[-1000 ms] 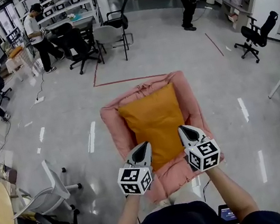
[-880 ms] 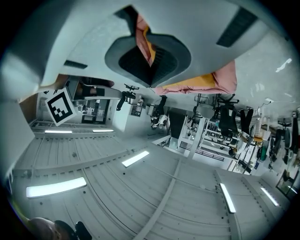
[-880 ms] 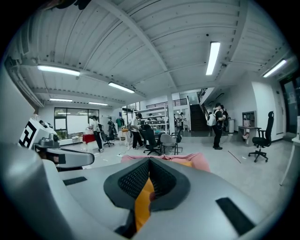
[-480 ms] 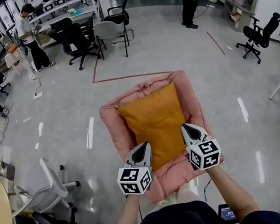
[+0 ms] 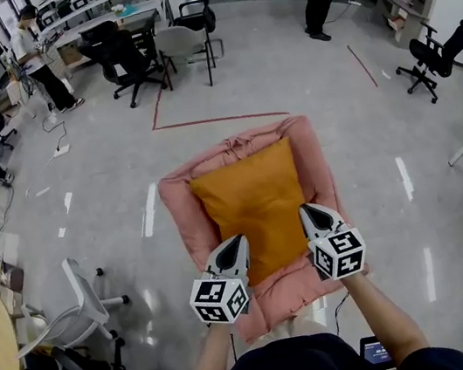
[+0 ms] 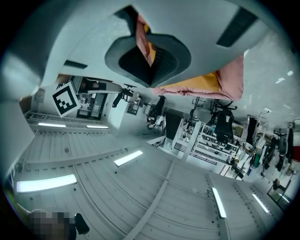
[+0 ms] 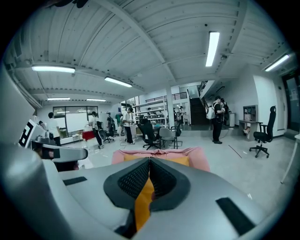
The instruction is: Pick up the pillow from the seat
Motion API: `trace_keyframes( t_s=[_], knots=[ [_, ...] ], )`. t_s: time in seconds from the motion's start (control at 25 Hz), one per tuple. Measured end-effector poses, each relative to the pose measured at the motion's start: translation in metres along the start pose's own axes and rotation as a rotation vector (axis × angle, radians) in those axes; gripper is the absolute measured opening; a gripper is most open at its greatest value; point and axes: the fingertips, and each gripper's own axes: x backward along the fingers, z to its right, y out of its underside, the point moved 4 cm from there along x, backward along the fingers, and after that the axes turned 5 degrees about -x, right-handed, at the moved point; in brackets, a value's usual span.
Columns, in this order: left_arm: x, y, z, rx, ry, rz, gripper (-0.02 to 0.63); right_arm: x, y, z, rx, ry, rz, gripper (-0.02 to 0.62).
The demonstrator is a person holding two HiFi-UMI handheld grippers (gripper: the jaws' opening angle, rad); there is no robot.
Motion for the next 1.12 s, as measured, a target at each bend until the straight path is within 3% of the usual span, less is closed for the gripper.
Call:
trace_keyframes(
  t_s=[0.68,1.12],
  knots=[
    [-0.050,0.023,-0.015,0.023,-0.073,-0.079,0.005,-0.043,0.017,0.045,-0.004,-0.049,-0.084,0.017],
    [-0.073,0.047,-0.025,0.050,-0.110,-0.126,0.005,-0.069,0.035,0.065,-0.008,-0.131,-0.150,0.017]
  ],
)
